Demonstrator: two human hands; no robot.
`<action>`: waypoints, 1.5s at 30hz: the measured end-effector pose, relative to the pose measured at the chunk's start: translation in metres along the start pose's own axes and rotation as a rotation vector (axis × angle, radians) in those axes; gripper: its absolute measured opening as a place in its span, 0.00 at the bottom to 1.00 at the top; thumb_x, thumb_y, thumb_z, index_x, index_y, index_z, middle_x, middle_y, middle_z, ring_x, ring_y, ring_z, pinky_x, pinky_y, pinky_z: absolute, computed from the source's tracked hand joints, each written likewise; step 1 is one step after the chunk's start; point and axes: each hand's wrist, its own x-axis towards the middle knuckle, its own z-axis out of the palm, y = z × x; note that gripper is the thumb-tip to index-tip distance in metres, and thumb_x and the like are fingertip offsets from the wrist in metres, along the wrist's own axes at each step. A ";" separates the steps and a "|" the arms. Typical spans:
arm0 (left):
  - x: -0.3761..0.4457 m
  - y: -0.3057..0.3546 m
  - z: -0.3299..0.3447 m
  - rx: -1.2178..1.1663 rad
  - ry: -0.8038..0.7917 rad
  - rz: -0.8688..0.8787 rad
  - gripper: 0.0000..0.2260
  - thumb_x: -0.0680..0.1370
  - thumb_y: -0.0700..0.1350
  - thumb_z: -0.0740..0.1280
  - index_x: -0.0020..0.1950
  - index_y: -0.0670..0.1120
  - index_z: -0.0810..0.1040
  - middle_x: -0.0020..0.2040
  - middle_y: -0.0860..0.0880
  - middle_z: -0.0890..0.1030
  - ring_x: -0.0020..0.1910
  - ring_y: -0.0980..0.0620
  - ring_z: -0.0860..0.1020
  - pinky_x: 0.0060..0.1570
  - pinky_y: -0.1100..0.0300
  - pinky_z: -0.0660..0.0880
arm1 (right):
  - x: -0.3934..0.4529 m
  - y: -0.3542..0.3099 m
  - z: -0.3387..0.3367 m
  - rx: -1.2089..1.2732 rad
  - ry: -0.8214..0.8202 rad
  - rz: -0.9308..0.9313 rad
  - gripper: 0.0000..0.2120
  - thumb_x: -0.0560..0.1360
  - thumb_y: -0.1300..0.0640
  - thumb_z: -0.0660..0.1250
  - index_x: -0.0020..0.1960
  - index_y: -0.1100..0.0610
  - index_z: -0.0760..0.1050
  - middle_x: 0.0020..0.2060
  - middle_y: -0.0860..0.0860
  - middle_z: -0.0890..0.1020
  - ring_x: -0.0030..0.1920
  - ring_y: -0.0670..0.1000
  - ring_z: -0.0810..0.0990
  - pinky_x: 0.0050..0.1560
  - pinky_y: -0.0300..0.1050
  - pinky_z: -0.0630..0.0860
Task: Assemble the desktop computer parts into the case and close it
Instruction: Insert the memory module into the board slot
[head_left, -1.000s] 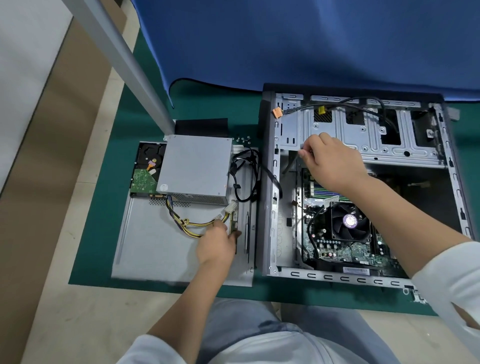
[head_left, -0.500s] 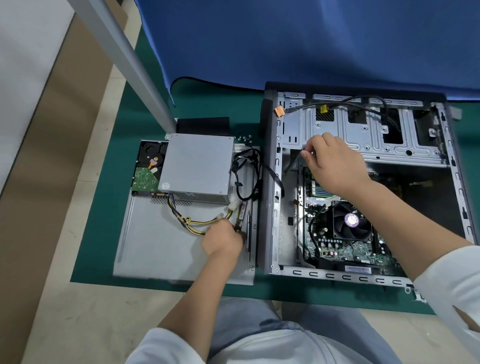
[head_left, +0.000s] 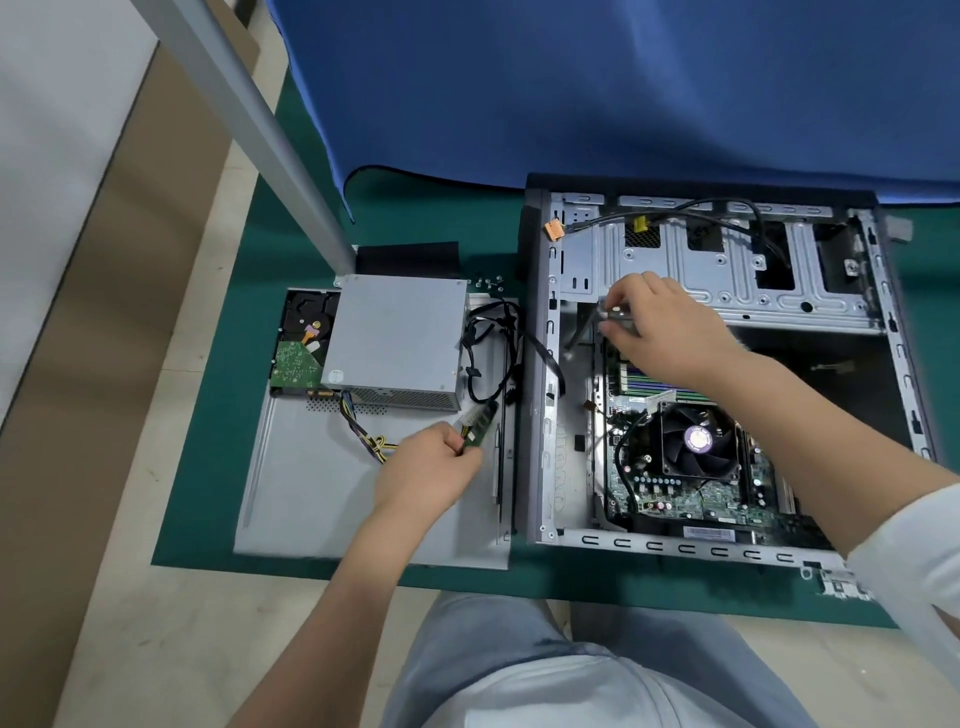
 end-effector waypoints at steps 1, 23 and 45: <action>-0.005 0.002 -0.008 0.000 0.047 0.012 0.05 0.73 0.52 0.63 0.41 0.52 0.74 0.31 0.56 0.78 0.35 0.51 0.78 0.33 0.62 0.68 | -0.001 0.000 -0.004 0.051 -0.023 0.001 0.09 0.79 0.50 0.61 0.57 0.52 0.67 0.48 0.43 0.68 0.52 0.47 0.66 0.46 0.45 0.64; -0.049 0.171 0.073 -0.721 0.009 0.298 0.05 0.79 0.42 0.66 0.49 0.51 0.80 0.41 0.50 0.81 0.33 0.58 0.79 0.32 0.66 0.76 | -0.123 0.085 -0.054 1.180 -0.184 0.215 0.04 0.77 0.61 0.66 0.50 0.56 0.78 0.30 0.50 0.79 0.28 0.46 0.76 0.29 0.39 0.68; 0.068 0.170 0.109 0.376 0.082 0.257 0.12 0.80 0.44 0.61 0.62 0.40 0.74 0.59 0.39 0.77 0.56 0.41 0.75 0.48 0.56 0.68 | -0.080 0.123 0.017 0.108 0.042 0.032 0.17 0.78 0.65 0.57 0.63 0.50 0.67 0.48 0.53 0.73 0.52 0.59 0.76 0.46 0.55 0.76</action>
